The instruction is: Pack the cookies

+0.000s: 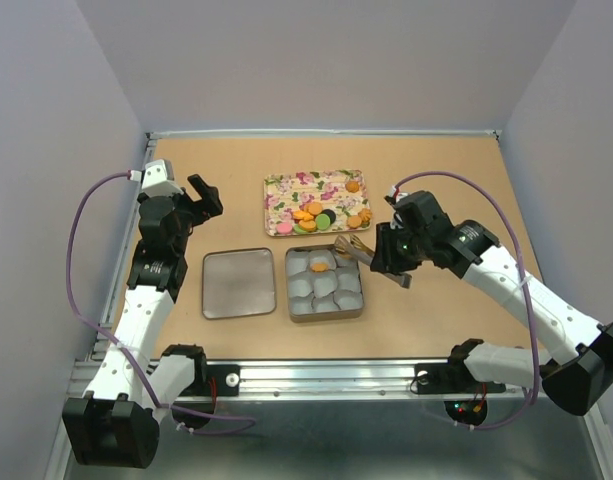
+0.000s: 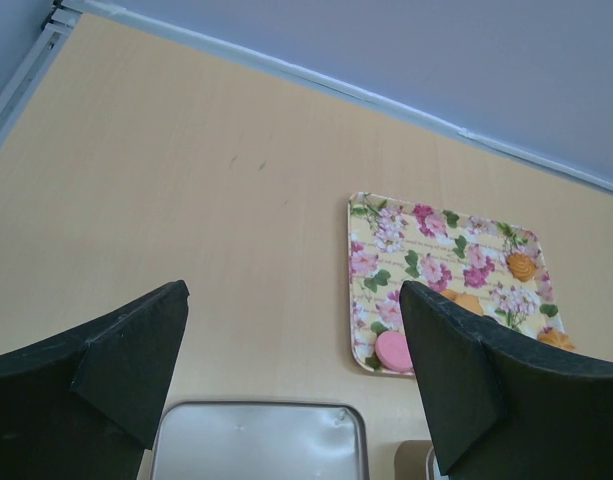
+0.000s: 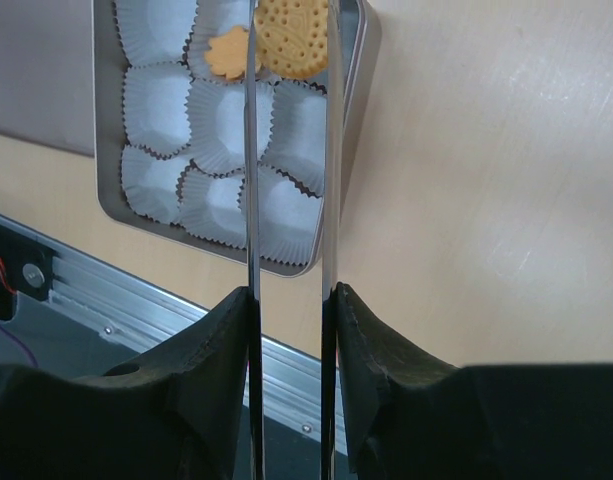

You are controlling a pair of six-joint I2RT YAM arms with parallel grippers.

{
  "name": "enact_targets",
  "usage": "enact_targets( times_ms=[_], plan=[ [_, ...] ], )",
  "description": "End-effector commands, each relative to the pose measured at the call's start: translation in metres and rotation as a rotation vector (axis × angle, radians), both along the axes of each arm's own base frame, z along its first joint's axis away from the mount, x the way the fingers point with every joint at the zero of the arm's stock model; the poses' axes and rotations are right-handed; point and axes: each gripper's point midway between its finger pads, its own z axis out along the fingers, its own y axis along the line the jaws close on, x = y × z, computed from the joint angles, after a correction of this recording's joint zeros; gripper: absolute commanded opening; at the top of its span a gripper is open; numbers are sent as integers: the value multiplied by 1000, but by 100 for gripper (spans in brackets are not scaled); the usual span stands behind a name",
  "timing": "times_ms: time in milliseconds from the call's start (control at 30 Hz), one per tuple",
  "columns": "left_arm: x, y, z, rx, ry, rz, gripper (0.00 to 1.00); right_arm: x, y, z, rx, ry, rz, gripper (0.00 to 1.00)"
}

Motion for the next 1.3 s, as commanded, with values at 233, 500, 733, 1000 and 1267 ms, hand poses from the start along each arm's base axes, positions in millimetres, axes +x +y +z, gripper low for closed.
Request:
enact_targets(
  times_ms=[233, 500, 733, 1000, 1267],
  plan=[
    [3, -2, 28, -6, -70, -13, 99, 11, 18, 5, 81, -40, 17, 41],
    [3, -3, 28, -7, -70, -16, 99, 12, 10, -5, 40, -45, -4, 43],
    [3, -4, 28, -9, -70, -19, 99, 19, 4, 2, 21, -79, -41, 46],
    [3, -5, 27, -9, -67, -24, 99, 28, -5, 15, -5, -135, -94, 50],
    [4, -5, 26, -11, -66, -27, 98, 35, -7, 31, 8, -179, -133, 56]
  ],
)
